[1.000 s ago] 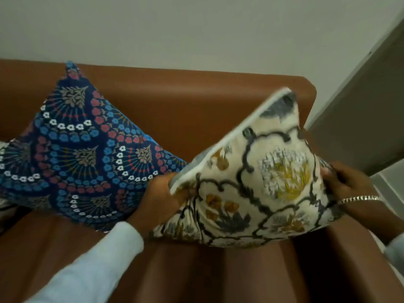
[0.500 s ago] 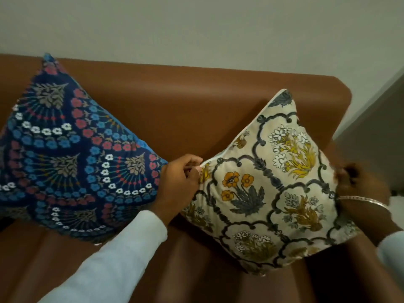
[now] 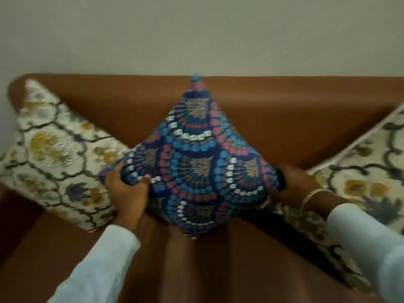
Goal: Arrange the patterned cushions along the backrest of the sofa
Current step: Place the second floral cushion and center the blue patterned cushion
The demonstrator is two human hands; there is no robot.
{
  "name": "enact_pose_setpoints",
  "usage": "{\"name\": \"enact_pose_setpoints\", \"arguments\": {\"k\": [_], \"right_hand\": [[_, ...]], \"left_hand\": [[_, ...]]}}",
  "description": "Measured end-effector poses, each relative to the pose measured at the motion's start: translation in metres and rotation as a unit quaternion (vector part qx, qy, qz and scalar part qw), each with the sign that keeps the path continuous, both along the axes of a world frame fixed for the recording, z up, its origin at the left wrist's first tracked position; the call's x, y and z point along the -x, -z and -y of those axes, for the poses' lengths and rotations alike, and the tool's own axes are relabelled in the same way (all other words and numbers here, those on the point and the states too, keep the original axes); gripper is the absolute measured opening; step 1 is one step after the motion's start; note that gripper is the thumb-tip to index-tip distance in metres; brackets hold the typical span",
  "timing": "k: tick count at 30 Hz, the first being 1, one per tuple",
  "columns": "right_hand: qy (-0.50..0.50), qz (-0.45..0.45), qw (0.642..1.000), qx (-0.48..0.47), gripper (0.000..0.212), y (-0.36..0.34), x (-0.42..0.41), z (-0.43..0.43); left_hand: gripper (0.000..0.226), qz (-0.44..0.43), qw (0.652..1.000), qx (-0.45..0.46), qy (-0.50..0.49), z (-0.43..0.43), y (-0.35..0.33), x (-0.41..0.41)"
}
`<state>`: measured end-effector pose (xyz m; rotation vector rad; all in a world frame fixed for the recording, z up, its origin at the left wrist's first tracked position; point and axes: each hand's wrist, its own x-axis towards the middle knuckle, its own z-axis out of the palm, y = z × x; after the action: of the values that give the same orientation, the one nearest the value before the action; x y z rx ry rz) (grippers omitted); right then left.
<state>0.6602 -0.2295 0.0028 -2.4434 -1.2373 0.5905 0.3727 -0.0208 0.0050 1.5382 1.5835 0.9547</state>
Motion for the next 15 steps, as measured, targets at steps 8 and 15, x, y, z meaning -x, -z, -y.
{"name": "enact_pose_setpoints", "arguments": {"k": [8,15], "right_hand": [[0.116,0.066,0.976,-0.174,0.049,0.011,0.051,-0.024],[0.216,-0.004,0.952,-0.219,0.049,0.036,0.117,0.036]], "left_hand": [[0.082,0.047,0.994,0.002,0.098,-0.058,0.018,0.037],[0.071,0.059,0.983,-0.011,0.174,-0.055,0.043,0.038]]}}
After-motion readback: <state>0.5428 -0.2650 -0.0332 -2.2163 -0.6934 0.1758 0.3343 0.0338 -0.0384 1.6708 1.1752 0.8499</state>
